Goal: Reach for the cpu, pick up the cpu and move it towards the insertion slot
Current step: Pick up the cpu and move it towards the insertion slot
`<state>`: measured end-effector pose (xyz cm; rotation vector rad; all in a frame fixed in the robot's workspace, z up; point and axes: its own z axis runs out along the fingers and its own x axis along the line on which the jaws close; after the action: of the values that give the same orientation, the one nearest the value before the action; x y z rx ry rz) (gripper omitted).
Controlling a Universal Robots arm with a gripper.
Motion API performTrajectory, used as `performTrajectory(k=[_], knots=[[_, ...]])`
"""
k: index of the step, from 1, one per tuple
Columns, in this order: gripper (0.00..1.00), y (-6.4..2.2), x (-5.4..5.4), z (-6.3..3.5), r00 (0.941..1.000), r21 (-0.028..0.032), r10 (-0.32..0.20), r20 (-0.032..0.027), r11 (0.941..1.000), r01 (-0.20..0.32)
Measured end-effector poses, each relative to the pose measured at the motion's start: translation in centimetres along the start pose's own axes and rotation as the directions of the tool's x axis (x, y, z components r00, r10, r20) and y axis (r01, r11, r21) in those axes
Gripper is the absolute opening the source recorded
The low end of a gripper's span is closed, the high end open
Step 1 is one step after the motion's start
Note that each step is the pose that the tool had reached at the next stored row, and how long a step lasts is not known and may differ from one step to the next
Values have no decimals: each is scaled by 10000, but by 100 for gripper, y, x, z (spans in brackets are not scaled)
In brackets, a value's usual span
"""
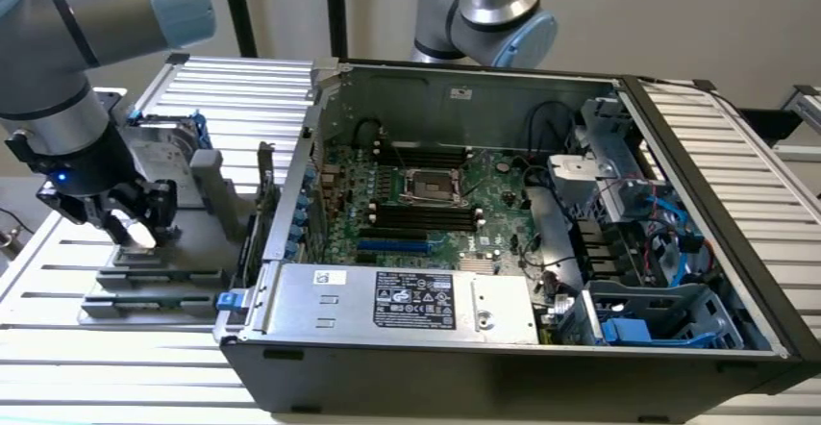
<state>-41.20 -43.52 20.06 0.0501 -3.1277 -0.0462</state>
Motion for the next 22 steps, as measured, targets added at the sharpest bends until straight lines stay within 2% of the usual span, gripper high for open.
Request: performTrajectory(k=[12, 18, 22], knots=[[55, 14, -30, -536, 10000, 0, -1, -3, 10000, 1], [55, 20, -105, -812, 10000, 0, -1, -4, 10000, 1], [55, 23, -195, -992, 10000, -1, -1, -2, 10000, 1]])
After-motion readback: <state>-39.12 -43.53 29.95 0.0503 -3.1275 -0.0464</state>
